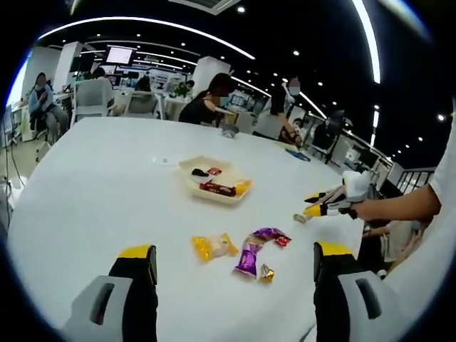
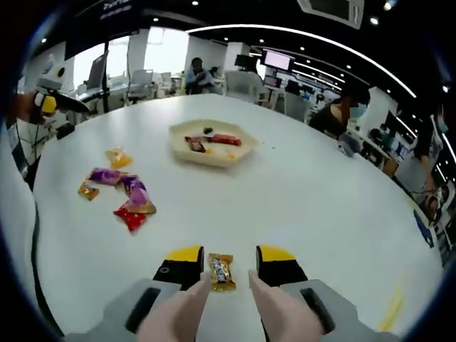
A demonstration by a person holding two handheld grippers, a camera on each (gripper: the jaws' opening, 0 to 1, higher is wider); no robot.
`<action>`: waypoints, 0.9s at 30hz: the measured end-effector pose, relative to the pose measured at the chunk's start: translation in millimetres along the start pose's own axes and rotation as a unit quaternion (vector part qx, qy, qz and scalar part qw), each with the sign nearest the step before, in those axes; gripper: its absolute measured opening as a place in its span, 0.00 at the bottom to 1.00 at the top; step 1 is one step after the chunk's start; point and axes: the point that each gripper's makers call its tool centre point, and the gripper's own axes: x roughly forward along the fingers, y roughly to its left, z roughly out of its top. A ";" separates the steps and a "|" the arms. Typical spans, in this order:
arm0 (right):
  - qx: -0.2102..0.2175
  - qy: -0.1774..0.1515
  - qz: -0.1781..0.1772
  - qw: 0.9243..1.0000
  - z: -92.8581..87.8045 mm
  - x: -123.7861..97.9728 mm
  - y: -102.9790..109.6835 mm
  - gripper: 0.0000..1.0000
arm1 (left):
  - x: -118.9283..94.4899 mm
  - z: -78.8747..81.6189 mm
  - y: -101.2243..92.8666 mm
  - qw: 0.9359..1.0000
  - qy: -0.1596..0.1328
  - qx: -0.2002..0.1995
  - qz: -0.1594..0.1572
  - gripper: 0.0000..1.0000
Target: Place the target food into the container with the food tongs after gripping and lifting it, then release it inside without dropping or visibly crushing the food.
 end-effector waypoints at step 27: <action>0.074 -0.021 0.036 0.996 -7.0 20.2 2.3 0.23 | 22.3 6.0 -1.7 1.000 0.018 -0.003 0.008 0.90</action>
